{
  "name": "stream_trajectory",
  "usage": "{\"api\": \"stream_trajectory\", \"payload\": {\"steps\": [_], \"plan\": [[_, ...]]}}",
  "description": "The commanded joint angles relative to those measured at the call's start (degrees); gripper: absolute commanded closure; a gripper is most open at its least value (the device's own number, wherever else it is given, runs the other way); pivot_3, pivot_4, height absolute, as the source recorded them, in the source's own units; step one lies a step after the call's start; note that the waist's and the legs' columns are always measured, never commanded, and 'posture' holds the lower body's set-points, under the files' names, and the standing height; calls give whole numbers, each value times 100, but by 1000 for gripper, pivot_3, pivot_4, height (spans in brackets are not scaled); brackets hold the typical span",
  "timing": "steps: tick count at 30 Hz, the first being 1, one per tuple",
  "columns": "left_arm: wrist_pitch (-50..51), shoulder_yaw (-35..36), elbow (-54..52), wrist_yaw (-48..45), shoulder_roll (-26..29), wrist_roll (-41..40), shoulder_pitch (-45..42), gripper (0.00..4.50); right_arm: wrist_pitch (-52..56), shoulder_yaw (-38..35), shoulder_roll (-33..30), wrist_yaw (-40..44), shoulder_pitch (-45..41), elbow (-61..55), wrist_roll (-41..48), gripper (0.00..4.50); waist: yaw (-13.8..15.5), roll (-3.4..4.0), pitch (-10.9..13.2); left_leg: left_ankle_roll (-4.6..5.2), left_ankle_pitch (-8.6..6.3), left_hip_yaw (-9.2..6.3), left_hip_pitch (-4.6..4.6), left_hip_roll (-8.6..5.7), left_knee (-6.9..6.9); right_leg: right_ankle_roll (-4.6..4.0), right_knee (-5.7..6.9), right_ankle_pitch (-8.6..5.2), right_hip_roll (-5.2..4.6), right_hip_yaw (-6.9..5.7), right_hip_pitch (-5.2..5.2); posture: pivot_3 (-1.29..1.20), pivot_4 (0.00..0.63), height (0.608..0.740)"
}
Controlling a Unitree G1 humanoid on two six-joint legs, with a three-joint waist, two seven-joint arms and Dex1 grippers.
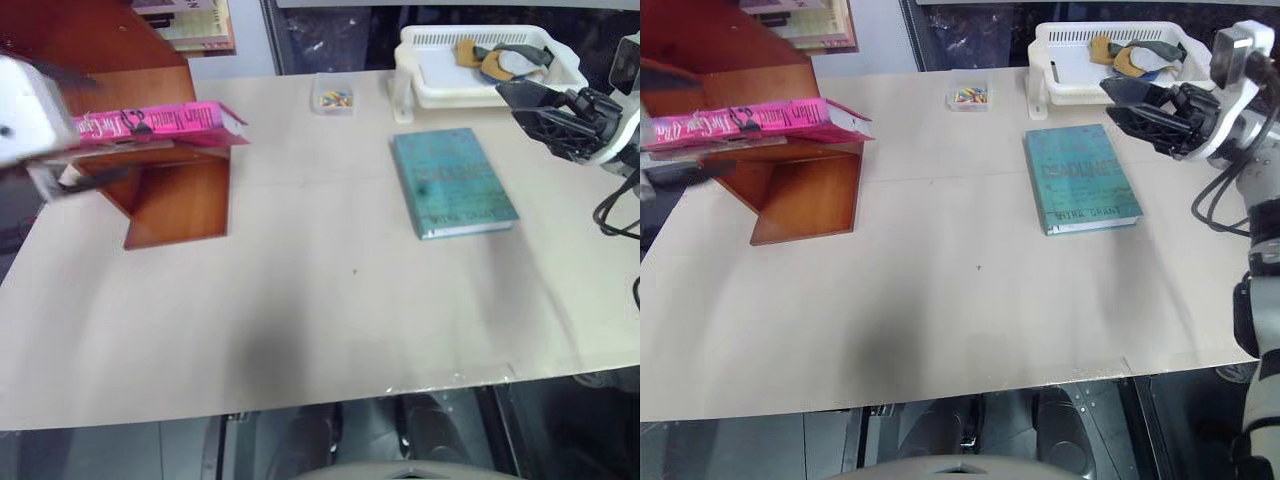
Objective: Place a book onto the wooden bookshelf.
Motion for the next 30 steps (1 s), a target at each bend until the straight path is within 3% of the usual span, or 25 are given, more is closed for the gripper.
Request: {"api": "stream_trajectory", "payload": {"steps": [1,9,14,18,24,30], "plan": [[581,-235,-558,458,-284,-405,-79,267,156,-194,-336,358,251,-350,122,566,2,-1,0,0,0,-1,-2,0,2,0,1,0,0,0,0,0,150,740],[1421,-1555,-1226,1450,-1701,-1119,-258,267,184,-445,-958,358,1666,-976,4,566,61,-2,-3,0,0,-4,-6,-3,11,0,2,0,-2,-3,2,0,150,740],[1363,-2022,-1253,1736,-2006,-938,54,267,184,-875,-1207,358,2907,-1614,-57,566,48,-1,-3,0,0,-2,-4,-3,14,0,7,0,-2,1,2,0,150,740],[1266,-2058,-1003,1963,-2450,-1101,187,267,-44,-1575,-1189,338,3971,-2021,-316,566,110,4,-6,0,0,-2,5,-1,16,0,8,1,0,2,10,0,150,740],[1320,-1963,-1166,2234,-3145,-1355,1231,267,-528,-2489,-1114,120,5693,-2542,-989,566,163,7,-13,2,-1,-3,23,-2,20,0,5,1,-2,1,36,0,150,740],[1172,-1758,-1191,2077,-3105,-1403,2156,267,-874,-2773,-1101,266,6145,-2289,-1615,566,150,12,-20,20,-13,-2,49,0,17,-1,7,2,-2,1,54,0,150,740]]}}
